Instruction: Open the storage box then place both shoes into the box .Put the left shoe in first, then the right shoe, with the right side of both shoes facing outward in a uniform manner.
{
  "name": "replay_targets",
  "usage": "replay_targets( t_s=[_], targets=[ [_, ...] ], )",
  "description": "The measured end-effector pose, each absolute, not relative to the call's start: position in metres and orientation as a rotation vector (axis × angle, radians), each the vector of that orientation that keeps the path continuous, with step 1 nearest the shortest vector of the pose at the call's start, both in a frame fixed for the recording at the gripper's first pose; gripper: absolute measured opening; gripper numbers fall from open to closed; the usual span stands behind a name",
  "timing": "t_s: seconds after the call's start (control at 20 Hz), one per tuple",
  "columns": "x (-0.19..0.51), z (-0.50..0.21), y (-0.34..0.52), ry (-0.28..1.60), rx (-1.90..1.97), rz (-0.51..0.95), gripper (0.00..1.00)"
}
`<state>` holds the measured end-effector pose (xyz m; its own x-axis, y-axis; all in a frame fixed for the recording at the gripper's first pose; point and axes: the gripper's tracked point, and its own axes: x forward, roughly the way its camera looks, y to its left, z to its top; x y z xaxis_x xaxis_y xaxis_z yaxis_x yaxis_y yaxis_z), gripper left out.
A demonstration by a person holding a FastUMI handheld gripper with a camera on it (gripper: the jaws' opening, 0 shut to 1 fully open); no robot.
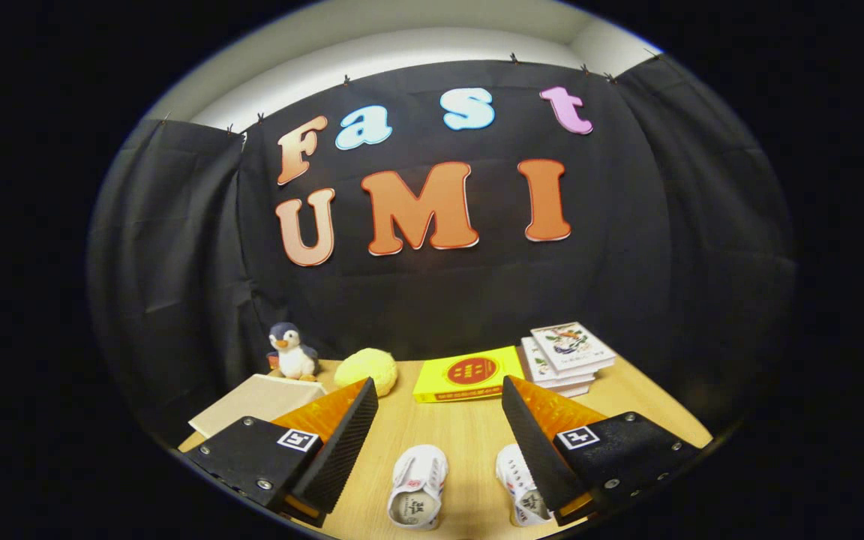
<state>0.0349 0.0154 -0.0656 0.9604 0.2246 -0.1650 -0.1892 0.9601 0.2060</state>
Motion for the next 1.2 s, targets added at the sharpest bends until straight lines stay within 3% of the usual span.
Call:
replay_targets(
  t_s=[0.9, 1.2],
  targets=[
    [0.033, -0.194, 0.176, 0.819, 0.708, 0.782, 0.98],
    [0.026, -0.22, 0.216, 0.969, 0.839, 0.872, 0.98]
  ],
)
